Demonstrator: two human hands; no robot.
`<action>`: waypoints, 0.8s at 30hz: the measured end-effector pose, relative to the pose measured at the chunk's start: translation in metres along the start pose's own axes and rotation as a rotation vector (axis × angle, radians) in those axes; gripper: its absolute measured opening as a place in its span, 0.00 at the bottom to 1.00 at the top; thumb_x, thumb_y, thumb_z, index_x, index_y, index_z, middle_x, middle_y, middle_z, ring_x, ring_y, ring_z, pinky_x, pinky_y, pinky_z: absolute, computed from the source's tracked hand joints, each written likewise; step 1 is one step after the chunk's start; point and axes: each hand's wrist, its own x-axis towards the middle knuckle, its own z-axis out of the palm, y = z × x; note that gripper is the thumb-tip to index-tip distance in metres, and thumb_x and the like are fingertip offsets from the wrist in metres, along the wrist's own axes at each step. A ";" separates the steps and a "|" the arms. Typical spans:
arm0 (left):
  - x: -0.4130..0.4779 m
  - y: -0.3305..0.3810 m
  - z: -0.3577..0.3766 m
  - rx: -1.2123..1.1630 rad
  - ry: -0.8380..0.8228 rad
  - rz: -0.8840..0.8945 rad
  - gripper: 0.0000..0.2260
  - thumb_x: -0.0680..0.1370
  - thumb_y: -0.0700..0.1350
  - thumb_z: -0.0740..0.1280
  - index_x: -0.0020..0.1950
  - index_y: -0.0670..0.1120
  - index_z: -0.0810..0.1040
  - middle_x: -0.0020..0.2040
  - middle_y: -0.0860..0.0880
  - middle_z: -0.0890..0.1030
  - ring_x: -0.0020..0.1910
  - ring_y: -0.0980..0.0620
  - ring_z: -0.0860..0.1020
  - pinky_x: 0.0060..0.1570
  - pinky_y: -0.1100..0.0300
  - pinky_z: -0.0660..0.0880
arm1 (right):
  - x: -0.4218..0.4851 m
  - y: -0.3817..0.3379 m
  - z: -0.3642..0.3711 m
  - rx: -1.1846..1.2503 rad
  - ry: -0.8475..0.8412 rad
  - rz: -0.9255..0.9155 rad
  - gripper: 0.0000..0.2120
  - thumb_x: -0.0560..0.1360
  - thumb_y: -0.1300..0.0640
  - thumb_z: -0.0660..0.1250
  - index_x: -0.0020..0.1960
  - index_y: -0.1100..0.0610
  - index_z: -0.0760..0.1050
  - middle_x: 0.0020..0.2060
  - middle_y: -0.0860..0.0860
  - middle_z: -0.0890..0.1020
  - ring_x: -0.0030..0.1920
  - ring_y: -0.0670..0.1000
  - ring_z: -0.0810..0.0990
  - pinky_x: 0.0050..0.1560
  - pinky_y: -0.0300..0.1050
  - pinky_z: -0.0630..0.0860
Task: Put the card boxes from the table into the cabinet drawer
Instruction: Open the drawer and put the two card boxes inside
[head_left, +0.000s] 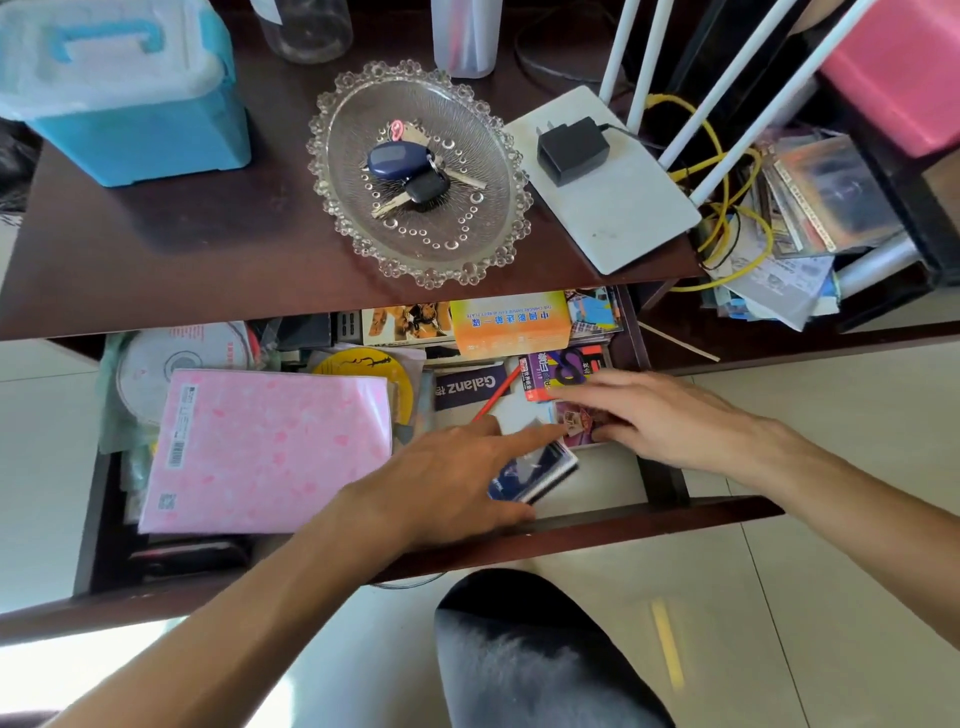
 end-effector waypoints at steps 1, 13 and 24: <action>0.008 0.004 0.002 0.045 -0.022 0.029 0.36 0.74 0.65 0.65 0.76 0.67 0.49 0.59 0.50 0.76 0.57 0.47 0.77 0.52 0.51 0.76 | -0.004 0.000 -0.003 0.147 0.043 0.067 0.30 0.80 0.54 0.69 0.76 0.34 0.64 0.59 0.38 0.75 0.54 0.42 0.77 0.50 0.45 0.79; 0.047 0.006 0.031 0.137 -0.132 0.057 0.20 0.76 0.55 0.68 0.64 0.46 0.75 0.55 0.46 0.75 0.57 0.45 0.74 0.52 0.46 0.77 | -0.059 -0.018 0.005 0.448 0.236 0.237 0.18 0.83 0.51 0.64 0.71 0.41 0.74 0.48 0.39 0.80 0.50 0.44 0.79 0.40 0.36 0.76; 0.046 0.008 0.032 -0.151 -0.167 -0.335 0.24 0.76 0.57 0.65 0.68 0.46 0.69 0.57 0.45 0.81 0.56 0.43 0.79 0.54 0.49 0.78 | -0.061 -0.024 0.005 0.355 0.301 0.338 0.13 0.83 0.50 0.61 0.64 0.46 0.79 0.53 0.42 0.84 0.49 0.42 0.81 0.43 0.40 0.81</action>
